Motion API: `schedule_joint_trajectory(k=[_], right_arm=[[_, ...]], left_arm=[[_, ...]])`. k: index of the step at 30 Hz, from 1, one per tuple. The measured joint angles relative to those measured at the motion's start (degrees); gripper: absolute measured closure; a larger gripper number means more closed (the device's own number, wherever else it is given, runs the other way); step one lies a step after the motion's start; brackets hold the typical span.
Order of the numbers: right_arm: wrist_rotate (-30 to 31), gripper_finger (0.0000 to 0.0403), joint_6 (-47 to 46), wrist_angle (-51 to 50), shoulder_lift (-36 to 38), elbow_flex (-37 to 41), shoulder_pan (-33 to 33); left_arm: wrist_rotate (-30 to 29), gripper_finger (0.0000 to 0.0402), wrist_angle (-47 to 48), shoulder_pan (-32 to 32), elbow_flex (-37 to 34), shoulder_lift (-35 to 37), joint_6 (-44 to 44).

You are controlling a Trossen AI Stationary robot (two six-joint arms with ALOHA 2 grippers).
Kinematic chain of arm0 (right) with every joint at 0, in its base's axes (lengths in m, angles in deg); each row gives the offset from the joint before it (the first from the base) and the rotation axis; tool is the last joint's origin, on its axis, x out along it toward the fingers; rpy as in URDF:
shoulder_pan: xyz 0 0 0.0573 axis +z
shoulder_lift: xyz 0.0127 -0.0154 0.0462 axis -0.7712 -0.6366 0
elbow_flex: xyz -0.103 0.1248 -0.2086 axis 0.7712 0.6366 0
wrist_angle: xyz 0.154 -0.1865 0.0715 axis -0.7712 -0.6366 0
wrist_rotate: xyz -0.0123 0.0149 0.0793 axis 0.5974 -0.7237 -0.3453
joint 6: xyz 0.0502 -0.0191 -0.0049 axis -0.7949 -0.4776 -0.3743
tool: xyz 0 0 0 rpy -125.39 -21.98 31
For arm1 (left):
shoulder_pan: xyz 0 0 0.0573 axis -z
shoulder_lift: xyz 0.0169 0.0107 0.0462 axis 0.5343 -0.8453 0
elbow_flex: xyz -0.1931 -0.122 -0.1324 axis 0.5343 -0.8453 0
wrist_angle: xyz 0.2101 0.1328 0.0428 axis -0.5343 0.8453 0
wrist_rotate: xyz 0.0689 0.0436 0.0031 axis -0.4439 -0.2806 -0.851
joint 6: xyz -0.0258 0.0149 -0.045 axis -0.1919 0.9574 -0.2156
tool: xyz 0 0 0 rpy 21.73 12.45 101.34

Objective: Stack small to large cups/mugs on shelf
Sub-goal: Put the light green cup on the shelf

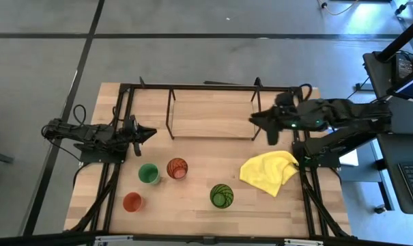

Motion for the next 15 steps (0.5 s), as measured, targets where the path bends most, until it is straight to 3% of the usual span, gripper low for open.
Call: schedule_joint_trajectory(k=[5,8,15], right_arm=[[-0.70,0.0279,3.12,14.40,-5.96,-1.07,0.00],[-8.68,0.0279,0.10,20.00,-9.20,-1.07,0.00],[-25.70,0.0279,-10.28,20.57,-16.09,-1.00,0.61]], left_arm=[[0.02,0.0372,0.00,0.02,0.02,0.00,0.02],[0.02,0.0372,0.00,0.00,0.00,0.00,0.02],[0.02,0.0372,0.00,0.02,0.00,0.02,0.00]])
